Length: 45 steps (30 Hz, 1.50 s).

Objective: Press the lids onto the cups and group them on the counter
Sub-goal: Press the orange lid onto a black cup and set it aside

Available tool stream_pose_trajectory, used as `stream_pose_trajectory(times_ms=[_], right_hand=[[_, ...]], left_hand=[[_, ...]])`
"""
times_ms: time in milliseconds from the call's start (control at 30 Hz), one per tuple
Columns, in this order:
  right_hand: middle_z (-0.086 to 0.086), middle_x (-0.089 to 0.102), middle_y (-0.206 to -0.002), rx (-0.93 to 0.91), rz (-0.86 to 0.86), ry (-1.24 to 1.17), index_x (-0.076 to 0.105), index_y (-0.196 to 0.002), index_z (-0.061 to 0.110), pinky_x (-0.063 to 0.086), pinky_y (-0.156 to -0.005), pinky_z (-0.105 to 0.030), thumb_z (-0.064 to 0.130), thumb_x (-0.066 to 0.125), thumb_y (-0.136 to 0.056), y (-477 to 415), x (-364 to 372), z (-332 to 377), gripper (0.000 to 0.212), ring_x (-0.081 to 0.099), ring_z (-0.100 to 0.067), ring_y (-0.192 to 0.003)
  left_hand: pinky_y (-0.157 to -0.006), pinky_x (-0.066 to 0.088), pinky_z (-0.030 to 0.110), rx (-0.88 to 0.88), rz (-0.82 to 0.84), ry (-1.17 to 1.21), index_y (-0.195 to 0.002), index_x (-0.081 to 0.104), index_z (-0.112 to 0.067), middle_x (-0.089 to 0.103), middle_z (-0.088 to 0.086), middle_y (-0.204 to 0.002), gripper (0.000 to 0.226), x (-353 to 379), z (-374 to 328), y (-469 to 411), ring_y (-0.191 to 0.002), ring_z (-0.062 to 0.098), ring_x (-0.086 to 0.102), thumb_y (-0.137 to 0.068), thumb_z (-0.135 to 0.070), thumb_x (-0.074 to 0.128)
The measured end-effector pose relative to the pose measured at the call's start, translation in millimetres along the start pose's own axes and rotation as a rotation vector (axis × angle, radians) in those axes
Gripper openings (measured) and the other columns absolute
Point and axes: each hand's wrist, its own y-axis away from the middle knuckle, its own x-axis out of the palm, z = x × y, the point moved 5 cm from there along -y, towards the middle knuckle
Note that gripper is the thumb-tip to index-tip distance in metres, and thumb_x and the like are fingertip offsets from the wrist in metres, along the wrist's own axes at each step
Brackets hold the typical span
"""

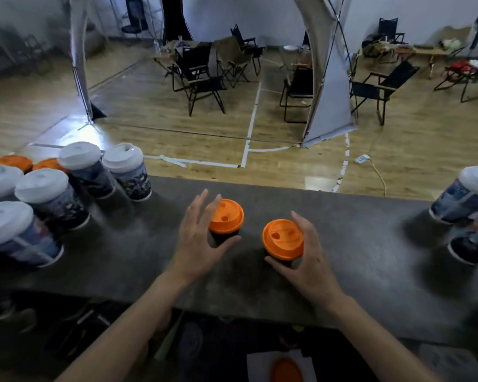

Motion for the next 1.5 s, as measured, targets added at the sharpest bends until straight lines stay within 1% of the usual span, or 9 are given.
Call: stream_pose_trajectory(times_ms=[100,167,233,433,800,1000,1233,1367,1500], right_hand=[[0.011,0.036,-0.157,0.111,0.006,-0.104,0.025,-0.157,0.022,0.03,-0.117,-0.017,0.062,0.082,-0.068,9,6,-9,0.113,0.036,-0.001,-0.144],[0.024,0.041,-0.15,0.157,-0.03,-0.169,0.029,-0.153,0.023,0.036,-0.114,-0.02,0.063,0.085,-0.068,17,10,-17,0.11,0.042,0.002,-0.138],[0.037,0.046,-0.14,0.173,-0.027,-0.231,0.035,-0.146,0.028,0.042,-0.107,-0.017,0.059,0.086,-0.066,22,12,-23,0.099,0.049,0.005,-0.131],[0.021,0.06,-0.127,0.21,0.031,-0.261,0.044,-0.132,0.038,0.049,-0.098,-0.019,0.053,0.083,-0.061,26,13,-24,0.082,0.059,0.006,-0.118],[0.009,0.062,-0.117,0.162,-0.068,-0.206,0.053,-0.122,0.026,0.048,-0.09,-0.016,0.037,0.095,-0.066,20,12,-26,0.071,0.061,0.001,-0.11],[0.014,0.061,-0.118,0.172,-0.098,-0.2,0.049,-0.123,0.023,0.046,-0.091,-0.012,0.036,0.1,-0.058,20,12,-30,0.083,0.061,0.003,-0.11],[0.017,0.06,-0.115,0.184,-0.027,-0.172,0.055,-0.122,0.02,0.049,-0.089,-0.02,0.043,0.093,-0.063,20,13,-25,0.073,0.06,0.005,-0.108],[0.015,0.057,-0.12,0.195,-0.06,-0.189,0.049,-0.124,0.019,0.042,-0.09,-0.008,0.032,0.1,-0.06,22,11,-26,0.083,0.056,0.009,-0.11],[0.008,0.061,-0.119,0.21,-0.041,-0.182,0.053,-0.125,0.023,0.05,-0.095,-0.027,0.034,0.095,-0.063,17,8,-27,0.076,0.059,-0.001,-0.112]], left_hand=[[-0.113,0.039,0.044,0.21,-0.21,-0.003,-0.137,0.058,-0.004,0.05,0.013,-0.149,0.049,-27,-39,17,-0.14,0.029,0.047,-0.094,-0.026,0.068],[-0.106,0.046,0.042,0.3,-0.171,0.154,-0.128,0.062,-0.002,0.06,0.009,-0.137,0.033,-22,-70,35,-0.129,0.023,0.056,-0.096,-0.008,0.061],[-0.108,0.045,0.036,0.262,0.013,0.334,-0.135,0.056,-0.004,0.058,0.004,-0.138,0.035,6,-87,45,-0.131,0.015,0.054,-0.101,-0.012,0.055],[-0.122,0.029,0.028,-0.345,0.254,0.716,-0.157,0.029,-0.023,0.038,-0.008,-0.158,0.062,76,-82,33,-0.144,-0.003,0.034,-0.103,-0.051,0.042],[-0.105,0.045,0.027,-0.476,0.266,0.96,-0.115,0.072,-0.016,0.074,-0.003,-0.116,0.061,104,-65,21,-0.115,0.006,0.065,-0.102,-0.057,0.027],[-0.089,0.043,0.01,-0.506,0.182,0.945,-0.098,0.066,-0.012,0.069,-0.003,-0.101,0.047,102,-64,25,-0.093,-0.007,0.062,-0.113,-0.031,0.025],[-0.073,0.046,0.013,-0.635,0.176,0.993,-0.076,0.058,-0.018,0.065,-0.013,-0.071,0.045,96,-73,10,-0.068,-0.006,0.057,-0.111,-0.029,0.033],[-0.071,0.046,0.008,-0.682,0.078,0.973,-0.084,0.064,-0.018,0.067,-0.007,-0.084,0.044,99,-78,24,-0.071,-0.01,0.062,-0.112,-0.029,0.031],[-0.074,0.049,0.013,-0.674,0.177,0.985,-0.082,0.07,-0.018,0.073,-0.007,-0.082,0.045,93,-81,3,-0.076,-0.004,0.066,-0.11,-0.025,0.036]])
